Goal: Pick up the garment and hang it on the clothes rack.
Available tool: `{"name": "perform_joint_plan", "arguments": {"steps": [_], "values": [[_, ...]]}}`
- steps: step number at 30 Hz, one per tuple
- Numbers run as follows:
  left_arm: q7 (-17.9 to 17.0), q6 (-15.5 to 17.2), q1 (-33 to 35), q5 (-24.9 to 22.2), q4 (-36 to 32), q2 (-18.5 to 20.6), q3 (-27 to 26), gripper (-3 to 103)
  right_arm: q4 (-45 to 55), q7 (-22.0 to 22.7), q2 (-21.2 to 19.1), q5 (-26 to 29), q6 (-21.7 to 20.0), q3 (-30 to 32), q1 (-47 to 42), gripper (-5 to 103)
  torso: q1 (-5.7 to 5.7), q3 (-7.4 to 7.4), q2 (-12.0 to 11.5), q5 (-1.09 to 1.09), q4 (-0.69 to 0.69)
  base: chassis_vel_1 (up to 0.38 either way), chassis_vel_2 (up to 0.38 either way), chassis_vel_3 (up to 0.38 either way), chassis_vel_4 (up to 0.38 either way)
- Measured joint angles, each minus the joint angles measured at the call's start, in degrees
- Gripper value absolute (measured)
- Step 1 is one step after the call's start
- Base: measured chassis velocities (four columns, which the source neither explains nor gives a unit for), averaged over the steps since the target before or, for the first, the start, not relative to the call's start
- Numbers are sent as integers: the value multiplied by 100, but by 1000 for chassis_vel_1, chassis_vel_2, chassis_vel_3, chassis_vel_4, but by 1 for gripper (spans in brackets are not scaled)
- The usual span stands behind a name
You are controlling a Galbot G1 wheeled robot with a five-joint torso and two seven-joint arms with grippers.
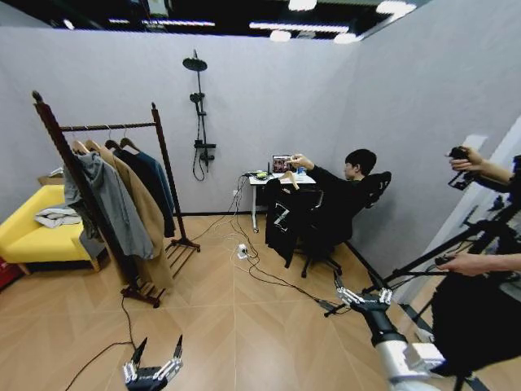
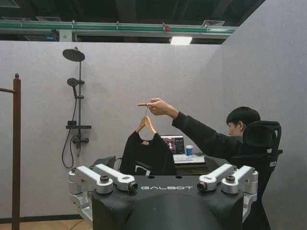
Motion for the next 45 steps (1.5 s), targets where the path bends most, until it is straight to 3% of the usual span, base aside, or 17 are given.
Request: {"name": "perform_joint_plan", "arguments": {"steps": [22,40,42,45], "values": [[0,0,0,0,0,0,0,100,-13,57,-68,232,-38,31,127,100,-1,0,0,-1,0,-60,56,58,-64],[0,0,-1,0,0,0,0,100,155,307,-69,243,-253,32,233,100,1,0,0,-3,-1,-282,274,291,-286],[1,0,-1,0,-1,0,0,100,174,309,-77,251,-260,53,218,100,3,1,-2,6,2,-354,394,332,-349],[-1,0,-2,0,0,2,-1,100,196,309,-90,206,-251,95,206,100,1,-1,1,-5,-2,-376,362,383,-370]]}}
